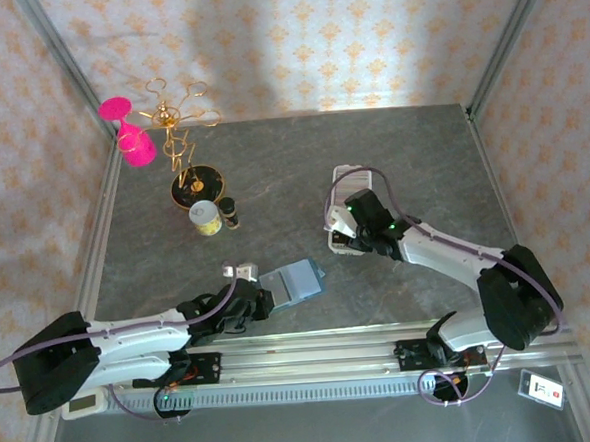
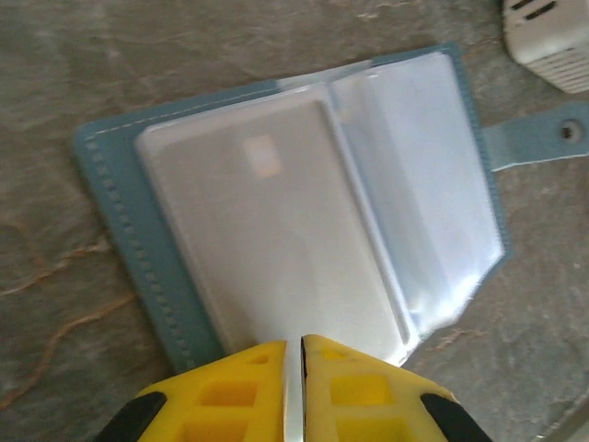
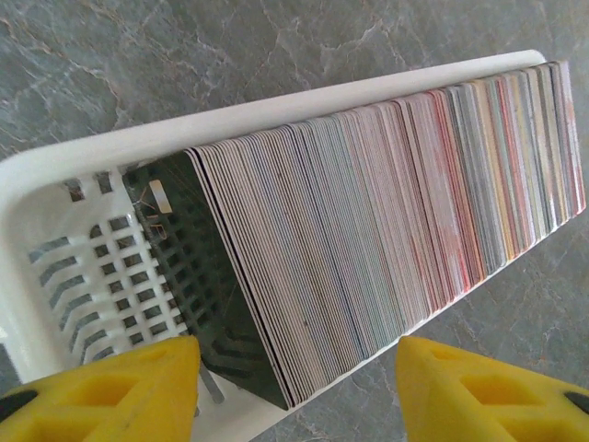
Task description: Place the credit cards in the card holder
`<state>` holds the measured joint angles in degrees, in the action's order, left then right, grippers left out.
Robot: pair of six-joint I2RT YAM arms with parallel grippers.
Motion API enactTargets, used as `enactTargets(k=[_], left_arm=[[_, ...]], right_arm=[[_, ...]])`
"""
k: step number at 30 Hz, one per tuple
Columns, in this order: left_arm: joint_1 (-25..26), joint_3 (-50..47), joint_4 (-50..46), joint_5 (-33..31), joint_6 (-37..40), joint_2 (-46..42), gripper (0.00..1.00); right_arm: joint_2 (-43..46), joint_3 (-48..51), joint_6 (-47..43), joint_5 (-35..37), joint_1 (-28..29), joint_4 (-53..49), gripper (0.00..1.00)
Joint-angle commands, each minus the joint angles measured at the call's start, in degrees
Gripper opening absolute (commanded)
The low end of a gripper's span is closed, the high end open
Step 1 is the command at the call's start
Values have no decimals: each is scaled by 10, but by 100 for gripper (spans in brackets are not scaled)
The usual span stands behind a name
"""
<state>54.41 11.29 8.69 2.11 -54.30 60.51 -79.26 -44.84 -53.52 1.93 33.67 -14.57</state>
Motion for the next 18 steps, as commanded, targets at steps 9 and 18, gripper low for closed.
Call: enactTargets(k=[9,18], left_arm=[[-54,-21,-12,-3,33,-5,13],[-71,-14,-17,37,49,-37,14]], right_arm=[[-27,-27,-68,14,-5,4,58],[-35,-28,-98,0,-5,5,57]])
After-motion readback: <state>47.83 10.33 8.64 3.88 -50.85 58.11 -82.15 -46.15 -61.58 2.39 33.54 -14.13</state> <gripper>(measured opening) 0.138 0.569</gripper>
